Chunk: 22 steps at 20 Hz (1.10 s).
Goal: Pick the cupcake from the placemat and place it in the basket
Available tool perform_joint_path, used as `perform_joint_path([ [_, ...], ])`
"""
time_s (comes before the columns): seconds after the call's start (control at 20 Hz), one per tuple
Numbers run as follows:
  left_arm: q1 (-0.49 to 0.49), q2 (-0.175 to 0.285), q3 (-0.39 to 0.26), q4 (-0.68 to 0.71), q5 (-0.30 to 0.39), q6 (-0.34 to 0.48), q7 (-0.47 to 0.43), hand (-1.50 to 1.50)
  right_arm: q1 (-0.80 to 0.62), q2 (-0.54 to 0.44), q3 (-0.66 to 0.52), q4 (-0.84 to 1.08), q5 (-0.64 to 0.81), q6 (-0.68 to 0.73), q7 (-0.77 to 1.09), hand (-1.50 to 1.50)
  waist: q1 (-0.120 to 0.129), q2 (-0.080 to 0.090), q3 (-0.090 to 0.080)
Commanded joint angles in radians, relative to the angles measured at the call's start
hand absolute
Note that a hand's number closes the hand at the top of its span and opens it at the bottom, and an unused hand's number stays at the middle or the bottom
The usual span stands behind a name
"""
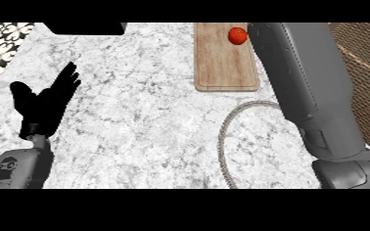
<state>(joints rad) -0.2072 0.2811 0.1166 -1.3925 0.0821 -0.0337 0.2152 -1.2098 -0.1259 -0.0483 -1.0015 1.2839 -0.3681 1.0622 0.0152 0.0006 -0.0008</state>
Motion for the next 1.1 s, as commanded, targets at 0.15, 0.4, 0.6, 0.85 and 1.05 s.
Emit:
perform_joint_path([
  [0.15, 0.013, -0.021, -0.002, 0.013, -0.02, 0.018, -0.031, 0.0, -0.028, -0.13, -0.09, 0.094, 0.05, 0.038, 0.051, 1.5, -0.01, 0.002, 0.0],
  [0.4, 0.033, -0.016, 0.008, 0.038, -0.023, -0.002, -0.065, 0.0, 0.085, -0.183, -0.123, 0.003, 0.013, 0.041, -0.015, 1.5, -0.019, -0.002, 0.0],
  [0.6, -0.008, -0.037, -0.013, -0.007, -0.044, 0.041, 0.011, 0.0, 0.155, -0.233, -0.166, -0.014, -0.038, 0.054, -0.088, 1.5, -0.017, -0.002, 0.001],
  [0.85, -0.024, 0.003, 0.03, -0.011, -0.012, 0.003, 0.034, 0.0, 0.304, -0.251, -0.183, -0.111, -0.089, 0.006, -0.15, 1.5, -0.018, -0.002, 0.001],
  [1.05, 0.01, 0.021, 0.052, -0.011, 0.013, -0.046, 0.0, 0.0, 0.309, -0.259, -0.222, -0.002, -0.123, -0.099, -0.216, 1.5, -0.006, 0.001, 0.001],
])
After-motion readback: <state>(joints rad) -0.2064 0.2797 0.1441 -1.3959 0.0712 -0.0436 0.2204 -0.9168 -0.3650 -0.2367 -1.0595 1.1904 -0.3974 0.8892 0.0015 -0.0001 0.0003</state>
